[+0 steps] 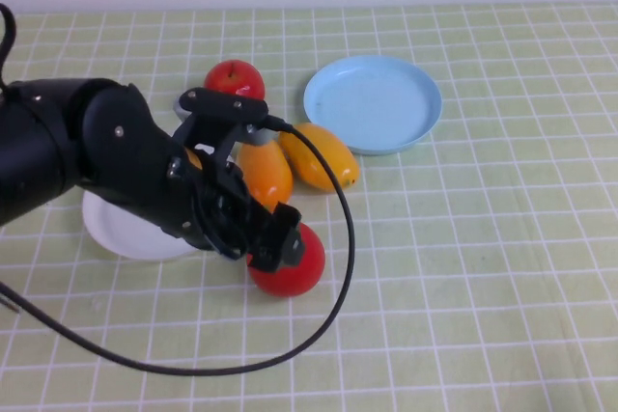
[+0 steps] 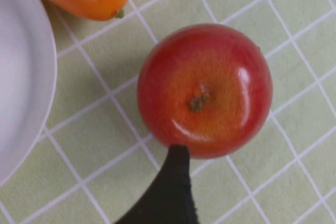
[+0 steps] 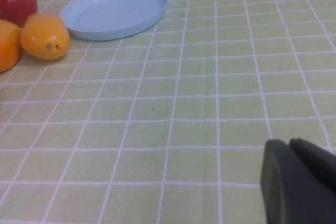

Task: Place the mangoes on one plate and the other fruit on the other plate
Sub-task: Put one type of fruit in the left plate

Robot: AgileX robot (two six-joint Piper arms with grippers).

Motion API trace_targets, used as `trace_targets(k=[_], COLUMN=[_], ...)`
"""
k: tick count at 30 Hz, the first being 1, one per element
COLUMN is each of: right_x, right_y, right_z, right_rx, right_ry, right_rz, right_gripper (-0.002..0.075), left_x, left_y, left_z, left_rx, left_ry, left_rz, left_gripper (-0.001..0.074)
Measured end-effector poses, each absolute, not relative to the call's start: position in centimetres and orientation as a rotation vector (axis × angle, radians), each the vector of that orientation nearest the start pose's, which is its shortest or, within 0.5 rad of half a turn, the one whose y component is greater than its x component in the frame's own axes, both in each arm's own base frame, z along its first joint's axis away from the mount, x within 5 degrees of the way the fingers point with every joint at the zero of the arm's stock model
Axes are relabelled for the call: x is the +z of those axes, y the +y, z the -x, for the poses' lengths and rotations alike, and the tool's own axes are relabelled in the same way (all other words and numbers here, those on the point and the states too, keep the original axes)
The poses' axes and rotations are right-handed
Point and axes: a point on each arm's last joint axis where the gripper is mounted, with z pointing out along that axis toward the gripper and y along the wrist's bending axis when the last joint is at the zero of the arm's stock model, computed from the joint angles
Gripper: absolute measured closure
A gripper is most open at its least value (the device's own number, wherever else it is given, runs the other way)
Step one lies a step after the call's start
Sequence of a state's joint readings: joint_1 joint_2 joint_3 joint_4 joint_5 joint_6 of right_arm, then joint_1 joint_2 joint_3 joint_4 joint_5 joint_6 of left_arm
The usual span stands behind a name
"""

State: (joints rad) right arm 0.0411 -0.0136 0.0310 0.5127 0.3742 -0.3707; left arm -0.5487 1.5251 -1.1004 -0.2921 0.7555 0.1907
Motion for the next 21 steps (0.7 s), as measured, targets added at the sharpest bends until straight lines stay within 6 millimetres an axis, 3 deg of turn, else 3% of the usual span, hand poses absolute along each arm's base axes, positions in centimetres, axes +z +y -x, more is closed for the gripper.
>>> trace_targets(k=[9, 21], right_x=[17.4, 17.4], right_y=[1.8, 1.8], right_z=[-5.1, -5.1], right_rx=[0.273, 0.273], right_ry=[1.834, 1.834], right_rz=[0.062, 0.062], right_gripper=[0.0742, 0.0742], left_x=[26.9, 24.6], left_y=[-18.7, -18.9], left_z=[-28.5, -29.8], left_rx=[-0.508, -0.509], left_ry=[2.621, 2.734], left_rz=[-0.702, -0.697], left_gripper=[0.0066, 0.0066])
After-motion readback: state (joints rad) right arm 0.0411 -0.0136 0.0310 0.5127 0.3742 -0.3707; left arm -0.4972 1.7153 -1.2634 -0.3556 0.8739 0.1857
